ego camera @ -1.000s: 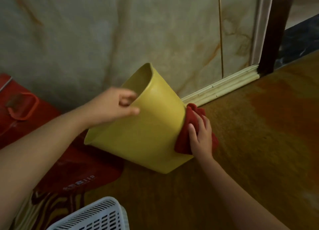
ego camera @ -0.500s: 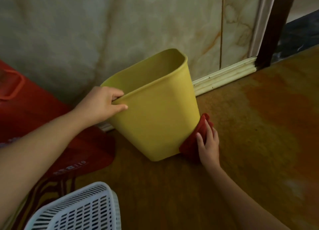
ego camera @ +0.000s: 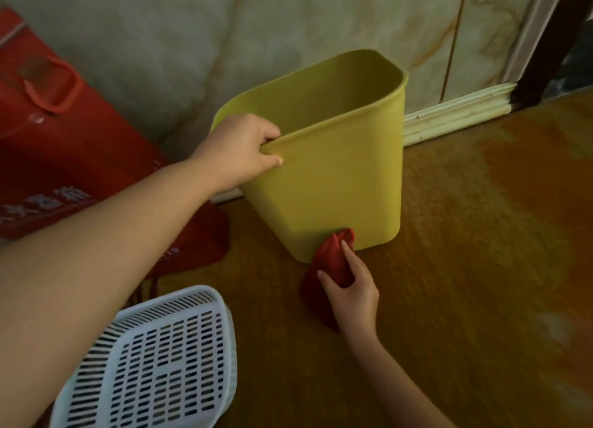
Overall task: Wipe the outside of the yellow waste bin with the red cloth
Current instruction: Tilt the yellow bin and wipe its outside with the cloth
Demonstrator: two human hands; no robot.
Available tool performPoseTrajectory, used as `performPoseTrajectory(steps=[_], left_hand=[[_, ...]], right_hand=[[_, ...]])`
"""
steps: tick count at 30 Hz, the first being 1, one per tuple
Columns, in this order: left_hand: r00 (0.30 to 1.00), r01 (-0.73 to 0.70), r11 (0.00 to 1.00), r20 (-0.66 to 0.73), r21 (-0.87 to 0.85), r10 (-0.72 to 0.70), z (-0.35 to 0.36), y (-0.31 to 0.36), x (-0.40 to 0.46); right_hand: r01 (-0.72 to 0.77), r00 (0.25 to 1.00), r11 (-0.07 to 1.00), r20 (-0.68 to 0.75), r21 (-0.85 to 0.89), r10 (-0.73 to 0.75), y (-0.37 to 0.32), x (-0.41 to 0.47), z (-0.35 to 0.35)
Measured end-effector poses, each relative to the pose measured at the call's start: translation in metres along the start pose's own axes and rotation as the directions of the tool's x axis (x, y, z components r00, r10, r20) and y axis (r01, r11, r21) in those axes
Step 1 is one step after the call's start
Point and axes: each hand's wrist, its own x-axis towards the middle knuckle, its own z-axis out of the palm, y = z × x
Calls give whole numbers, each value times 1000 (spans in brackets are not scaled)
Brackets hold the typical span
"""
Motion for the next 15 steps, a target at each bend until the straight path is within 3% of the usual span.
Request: performPoseTrajectory(steps=[8,15], left_hand=[[1000,-1,998,13,-69,1,6,4,-12],[997,75,952,35,-296,-68,21,10,-30]], right_hand=[[37,997,999,72,-35,-34,-13,-14,7],[35,995,999,92,-38,-31,-21,-18,11]])
